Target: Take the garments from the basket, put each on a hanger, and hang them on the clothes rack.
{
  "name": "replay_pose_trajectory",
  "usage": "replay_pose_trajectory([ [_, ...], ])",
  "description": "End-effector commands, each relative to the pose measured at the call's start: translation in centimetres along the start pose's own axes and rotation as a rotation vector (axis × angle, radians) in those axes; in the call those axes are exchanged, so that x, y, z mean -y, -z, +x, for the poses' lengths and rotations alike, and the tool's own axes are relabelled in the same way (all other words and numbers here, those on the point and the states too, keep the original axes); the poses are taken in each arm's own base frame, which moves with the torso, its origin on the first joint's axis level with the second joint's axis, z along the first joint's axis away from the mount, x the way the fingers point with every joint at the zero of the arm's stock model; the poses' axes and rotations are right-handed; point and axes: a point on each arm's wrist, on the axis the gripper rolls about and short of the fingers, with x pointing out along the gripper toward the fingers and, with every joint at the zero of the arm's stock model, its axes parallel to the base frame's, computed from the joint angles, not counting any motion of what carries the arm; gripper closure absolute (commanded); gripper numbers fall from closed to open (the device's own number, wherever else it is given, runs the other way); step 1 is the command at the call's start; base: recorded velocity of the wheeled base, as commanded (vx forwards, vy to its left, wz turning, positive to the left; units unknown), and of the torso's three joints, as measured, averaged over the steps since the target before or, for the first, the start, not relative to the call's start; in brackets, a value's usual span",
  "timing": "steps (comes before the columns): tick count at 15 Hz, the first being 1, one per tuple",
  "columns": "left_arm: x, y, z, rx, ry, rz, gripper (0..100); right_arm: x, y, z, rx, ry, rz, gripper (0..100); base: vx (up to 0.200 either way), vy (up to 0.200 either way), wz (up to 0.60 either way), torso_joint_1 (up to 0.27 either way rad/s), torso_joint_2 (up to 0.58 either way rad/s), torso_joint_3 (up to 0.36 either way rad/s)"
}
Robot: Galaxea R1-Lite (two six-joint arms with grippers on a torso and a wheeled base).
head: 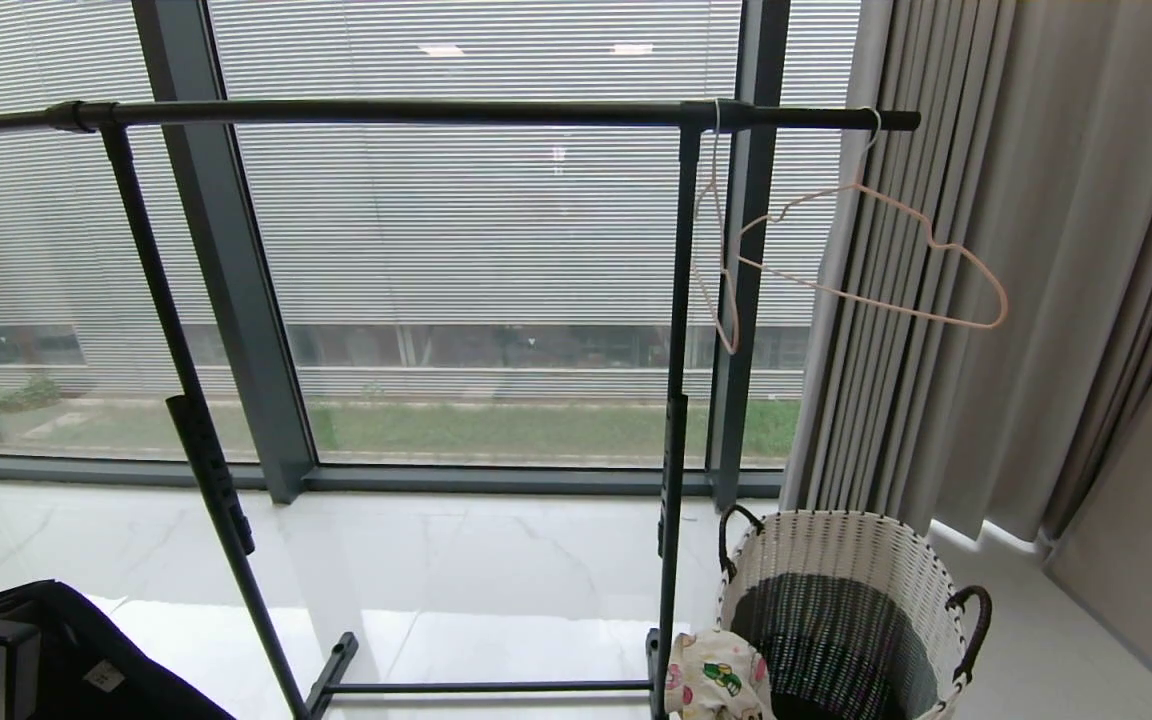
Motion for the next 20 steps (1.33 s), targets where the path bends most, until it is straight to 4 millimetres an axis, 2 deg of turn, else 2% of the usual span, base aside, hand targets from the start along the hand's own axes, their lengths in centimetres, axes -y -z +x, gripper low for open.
replay_pose_trajectory([
  [1,-0.03,-0.08,0.03,0.001,0.000,0.000,100,-0.04,-0.07,0.09,0.002,0.000,0.000,0,0.000,0.000,0.00,0.000,0.00,0.000],
  [20,-0.07,-0.11,-0.01,0.002,-0.009,-0.002,100,0.03,-0.36,-0.03,0.018,0.000,0.000,0,0.000,0.000,0.00,0.031,-0.08,-0.052],
])
